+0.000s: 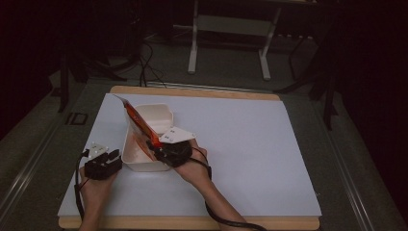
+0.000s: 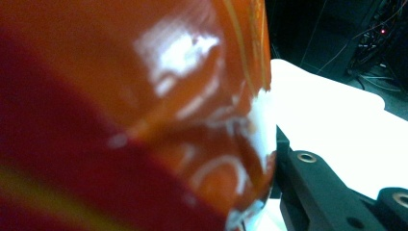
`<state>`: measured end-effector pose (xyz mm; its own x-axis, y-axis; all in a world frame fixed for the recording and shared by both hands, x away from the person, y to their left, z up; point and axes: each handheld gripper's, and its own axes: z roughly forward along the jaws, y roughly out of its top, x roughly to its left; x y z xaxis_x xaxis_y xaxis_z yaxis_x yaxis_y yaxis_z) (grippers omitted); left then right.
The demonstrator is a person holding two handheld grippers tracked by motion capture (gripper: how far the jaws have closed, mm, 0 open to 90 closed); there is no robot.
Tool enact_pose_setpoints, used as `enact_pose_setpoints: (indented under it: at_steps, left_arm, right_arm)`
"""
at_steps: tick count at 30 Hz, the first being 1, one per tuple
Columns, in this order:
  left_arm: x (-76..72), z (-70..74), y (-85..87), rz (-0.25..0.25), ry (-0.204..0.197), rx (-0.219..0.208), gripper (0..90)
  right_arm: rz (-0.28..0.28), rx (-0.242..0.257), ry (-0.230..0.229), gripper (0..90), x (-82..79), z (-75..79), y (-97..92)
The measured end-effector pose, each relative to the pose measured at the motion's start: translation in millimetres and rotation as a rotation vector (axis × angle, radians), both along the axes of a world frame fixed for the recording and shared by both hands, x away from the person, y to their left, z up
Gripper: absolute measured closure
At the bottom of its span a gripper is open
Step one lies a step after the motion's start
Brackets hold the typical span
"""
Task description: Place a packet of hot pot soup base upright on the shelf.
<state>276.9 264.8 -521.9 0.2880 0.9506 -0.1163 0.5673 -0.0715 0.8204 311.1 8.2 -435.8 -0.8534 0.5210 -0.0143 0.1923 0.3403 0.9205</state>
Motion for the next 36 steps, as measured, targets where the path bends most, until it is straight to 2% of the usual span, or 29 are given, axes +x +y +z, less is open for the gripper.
enact_pose_setpoints:
  at_steps: [4, 6, 9, 10, 12, 19, 20, 22, 25, 27, 33, 36]
  left_arm:
    - [-1.7, 3.9, -0.4, -0.009, -0.025, -0.022, 70.3]
    - [-2.9, 7.2, -0.2, -0.022, -0.044, -0.056, 72.8]
    - [-2.5, 8.3, -1.5, -0.035, -0.045, -0.055, 75.5]
    - [-1.6, 8.3, -4.1, -0.056, -0.045, -0.07, 77.3]
    - [-1.4, 9.0, -7.2, -0.07, -0.05, -0.071, 78.5]
    - [-1.5, 10.5, -10.1, -0.073, -0.041, -0.068, 83.4]
    - [-1.7, 10.7, -10.7, -0.074, -0.042, -0.064, 84.1]
    - [-1.8, 11.1, -11.1, -0.073, -0.04, -0.059, 84.9]
    - [-1.8, 11.2, -11.6, -0.075, -0.041, -0.056, 85.9]
    - [-1.7, 11.4, -12.0, -0.077, -0.041, -0.056, 86.6]
    - [-2.1, 11.8, -12.7, -0.077, -0.04, -0.053, 88.0]
    - [-2.8, 12.2, -12.1, -0.081, -0.041, -0.056, 87.9]
  right_arm:
    - [-0.002, -0.002, 0.003, 70.3, 0.4, 0.5, -1.4]
    - [-0.002, -0.006, 0.01, 70.2, 0.8, 1.8, -2.5]
    - [-0.001, -0.012, 0.014, 70.1, 1.0, 3.3, -2.7]
    - [0.003, -0.025, 0.012, 70.1, 0.7, 4.9, -2.6]
    - [0.007, -0.036, 0.015, 70.0, 0.4, 6.7, -2.4]
    - [0.015, -0.089, 0.054, 70.2, 2.4, 10.0, 0.3]
    - [0.024, -0.114, 0.06, 70.2, 1.0, 8.8, 3.0]
    - [0.036, -0.107, 0.093, 70.2, 1.1, 6.4, 3.9]
    - [0.046, -0.114, 0.114, 70.4, 2.7, 2.4, 3.4]
    - [0.058, -0.125, 0.115, 70.5, 2.6, 0.7, 4.0]
    - [0.073, -0.216, 0.096, 70.7, -4.8, -0.7, 19.8]
    - [0.064, -0.207, 0.118, 70.8, -4.1, -2.8, 20.0]
